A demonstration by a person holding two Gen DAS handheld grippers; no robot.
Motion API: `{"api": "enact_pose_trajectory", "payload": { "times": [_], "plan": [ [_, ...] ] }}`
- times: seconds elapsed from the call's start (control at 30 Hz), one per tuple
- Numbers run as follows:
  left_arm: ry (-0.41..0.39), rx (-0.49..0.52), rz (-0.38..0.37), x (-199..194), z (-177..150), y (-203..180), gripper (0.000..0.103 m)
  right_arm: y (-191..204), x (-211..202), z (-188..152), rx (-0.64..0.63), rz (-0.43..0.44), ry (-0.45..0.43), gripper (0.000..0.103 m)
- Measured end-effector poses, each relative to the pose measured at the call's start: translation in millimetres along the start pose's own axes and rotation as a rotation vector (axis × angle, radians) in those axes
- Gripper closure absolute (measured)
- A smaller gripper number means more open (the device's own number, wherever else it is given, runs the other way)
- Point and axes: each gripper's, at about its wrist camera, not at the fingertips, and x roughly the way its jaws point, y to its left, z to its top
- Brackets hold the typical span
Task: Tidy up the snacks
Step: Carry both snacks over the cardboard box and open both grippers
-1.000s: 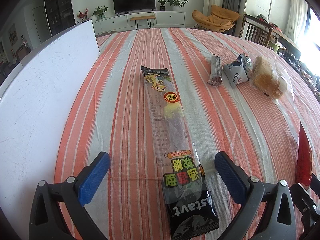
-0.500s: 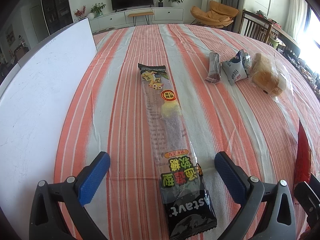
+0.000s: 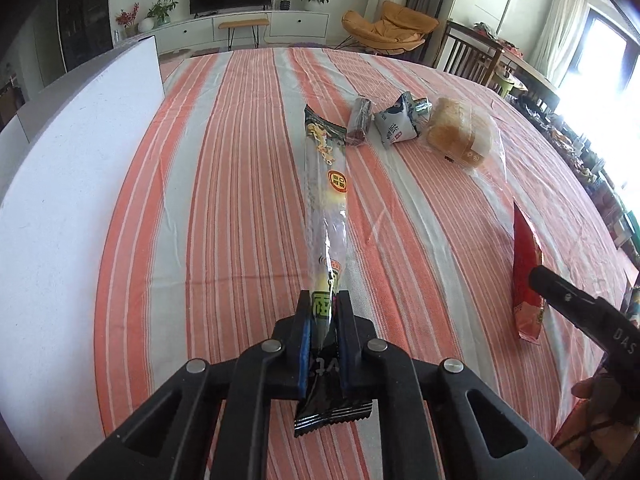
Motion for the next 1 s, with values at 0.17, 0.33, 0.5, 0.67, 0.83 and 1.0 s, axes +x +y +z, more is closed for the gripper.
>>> {"api": "enact_pose_trajectory", "payload": {
  "times": [0.17, 0.33, 0.5, 0.67, 0.83, 1.0],
  "plan": [
    [-0.052, -0.018, -0.066, -37, -11, 0, 0.093, 40, 19, -9, -0.221, -0.167, 0.078, 0.078],
    [-0.117, -0.049, -0.148, -83, -11, 8, 0.093, 18, 2, -5, -0.072, -0.04, 0.133, 0.079],
    [-0.195, -0.068, -0.231, -138, -7, 16, 0.093, 25, -30, -1, -0.011, 0.106, 0.11, 0.079],
    [-0.245, -0.1, -0.271, -185, -1, 44, 0.093, 64, -62, 10, -0.03, 0.246, 0.074, 0.079],
    [-0.316, -0.171, -0.214, -229, 2, 99, 0.093, 126, -93, 8, -0.105, 0.389, 0.06, 0.079],
    [-0.379, -0.264, -0.077, -258, -4, 169, 0.093, 204, -113, 0, -0.209, 0.534, 0.088, 0.079]
  ]
}}
